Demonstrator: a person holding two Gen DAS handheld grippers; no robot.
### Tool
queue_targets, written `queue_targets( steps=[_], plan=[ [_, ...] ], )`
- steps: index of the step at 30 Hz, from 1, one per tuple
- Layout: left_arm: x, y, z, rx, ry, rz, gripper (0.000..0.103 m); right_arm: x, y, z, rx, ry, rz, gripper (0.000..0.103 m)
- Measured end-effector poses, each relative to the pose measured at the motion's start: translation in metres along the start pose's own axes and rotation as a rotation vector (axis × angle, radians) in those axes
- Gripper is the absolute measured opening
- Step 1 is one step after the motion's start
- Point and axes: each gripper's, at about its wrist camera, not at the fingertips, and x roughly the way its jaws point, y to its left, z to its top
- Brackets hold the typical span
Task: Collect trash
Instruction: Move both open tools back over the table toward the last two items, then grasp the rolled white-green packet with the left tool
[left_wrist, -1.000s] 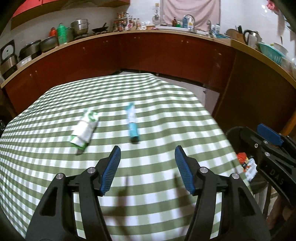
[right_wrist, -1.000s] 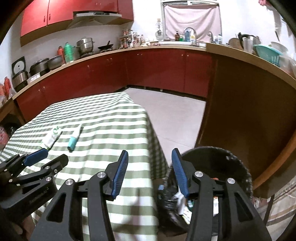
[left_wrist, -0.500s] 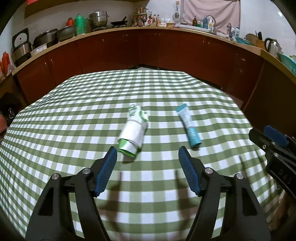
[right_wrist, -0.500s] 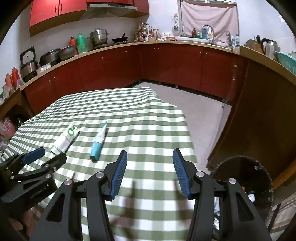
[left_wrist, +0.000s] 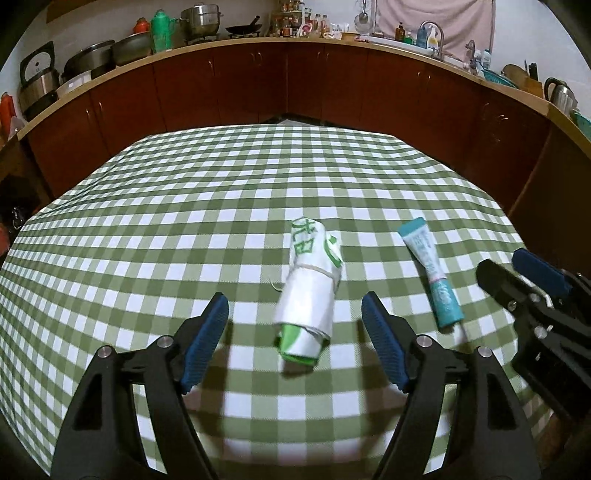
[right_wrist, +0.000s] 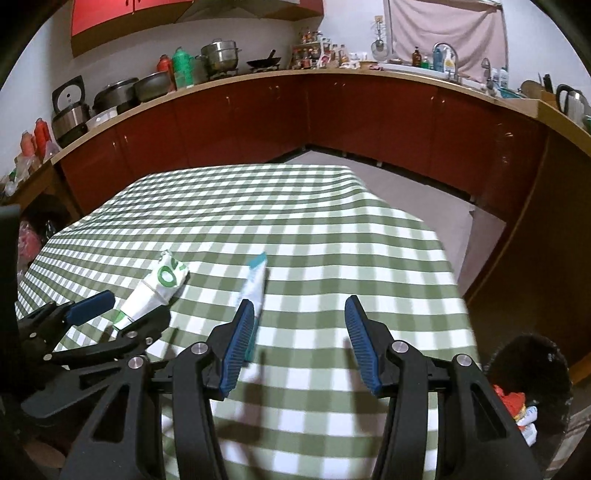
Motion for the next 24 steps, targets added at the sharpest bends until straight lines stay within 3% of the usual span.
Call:
queue_targets(
  steps=[7,17,24],
  plan=[
    [0.012,0.012,0.004,-0.019,0.024,-0.02,0.071,0.017,0.012,0.003,-0.011,0.038,0.007,0.051],
    [0.011,0.021,0.002,-0.009,0.018,-0.032,0.046,0.031,0.027,0.004,-0.052,0.094,-0.013,0.051],
    [0.012,0.028,0.005,-0.01,0.014,-0.038,0.029,0.036,0.035,0.005,-0.07,0.116,-0.026,0.035]
  ],
)
